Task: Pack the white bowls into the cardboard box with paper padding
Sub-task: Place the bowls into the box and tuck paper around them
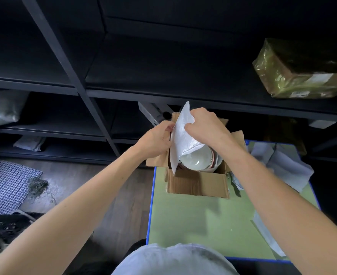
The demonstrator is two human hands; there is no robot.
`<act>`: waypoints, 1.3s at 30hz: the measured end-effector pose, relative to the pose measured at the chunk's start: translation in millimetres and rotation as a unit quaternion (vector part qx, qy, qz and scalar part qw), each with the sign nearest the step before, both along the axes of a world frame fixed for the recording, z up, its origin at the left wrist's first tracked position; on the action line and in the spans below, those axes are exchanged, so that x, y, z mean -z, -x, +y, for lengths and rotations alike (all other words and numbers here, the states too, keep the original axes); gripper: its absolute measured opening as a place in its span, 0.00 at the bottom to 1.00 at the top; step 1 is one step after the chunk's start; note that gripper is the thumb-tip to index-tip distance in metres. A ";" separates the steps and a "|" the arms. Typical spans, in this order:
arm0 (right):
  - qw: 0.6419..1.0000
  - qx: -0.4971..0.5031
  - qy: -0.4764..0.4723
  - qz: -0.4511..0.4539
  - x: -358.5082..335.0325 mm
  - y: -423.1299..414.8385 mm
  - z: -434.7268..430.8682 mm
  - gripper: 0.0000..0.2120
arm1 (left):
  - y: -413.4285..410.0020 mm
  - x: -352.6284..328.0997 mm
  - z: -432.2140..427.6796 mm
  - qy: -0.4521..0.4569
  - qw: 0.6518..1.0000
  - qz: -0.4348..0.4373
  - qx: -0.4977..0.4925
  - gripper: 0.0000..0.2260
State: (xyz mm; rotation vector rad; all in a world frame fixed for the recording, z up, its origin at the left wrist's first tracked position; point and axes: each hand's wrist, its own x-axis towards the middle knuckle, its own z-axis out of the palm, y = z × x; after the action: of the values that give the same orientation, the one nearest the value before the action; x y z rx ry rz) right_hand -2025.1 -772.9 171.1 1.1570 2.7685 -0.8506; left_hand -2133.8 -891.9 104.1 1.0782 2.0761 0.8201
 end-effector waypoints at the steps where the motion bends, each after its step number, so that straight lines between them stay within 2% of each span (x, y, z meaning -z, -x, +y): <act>1: 1.000 -0.006 -0.005 0.006 0.4 0.6 -0.9 0.08 | 1.0 -1.0 0.8 -0.001 1.000 -0.006 -0.001 0.23; 5: 0.998 -0.026 -0.048 0.031 3.4 2.7 -3.5 0.09 | 6.8 -2.5 0.0 0.004 0.999 -0.036 0.015 0.27; 12: 0.997 -0.015 -0.068 0.033 14.1 0.2 -4.6 0.07 | 10.0 3.9 -10.9 0.000 0.989 -0.098 0.111 0.43; 16: 0.995 -0.018 -0.097 0.034 13.1 0.1 -3.4 0.05 | 7.7 7.9 -12.0 -0.024 0.988 -0.089 0.123 0.46; 19: 0.995 -0.019 -0.090 0.041 11.0 -0.1 -5.4 0.02 | 6.5 13.5 -10.3 -0.042 0.993 -0.060 0.097 0.45; 23: 0.996 -0.033 -0.070 0.047 10.6 0.1 -11.2 0.02 | 0.4 22.0 -8.9 -0.062 0.997 0.024 0.047 0.42; 26: 0.995 -0.031 -0.079 0.051 11.3 -2.2 -10.3 0.01 | -4.5 26.4 -6.4 -0.086 0.996 0.007 0.039 0.38; 35: 0.991 0.052 -0.032 0.116 29.7 -17.5 -10.9 0.03 | 2.4 29.4 -8.9 -0.084 0.991 0.048 0.091 0.50; 39: 0.995 0.049 -0.056 0.065 35.6 -28.1 -7.3 0.02 | 0.3 28.1 -6.0 -0.076 0.991 0.054 0.101 0.42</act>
State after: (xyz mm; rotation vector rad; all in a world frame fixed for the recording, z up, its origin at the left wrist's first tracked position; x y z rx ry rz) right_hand -1997.0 -780.2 135.4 1.3110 2.9192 -0.8156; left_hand -2134.1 -897.9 75.9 1.4168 1.9756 0.8449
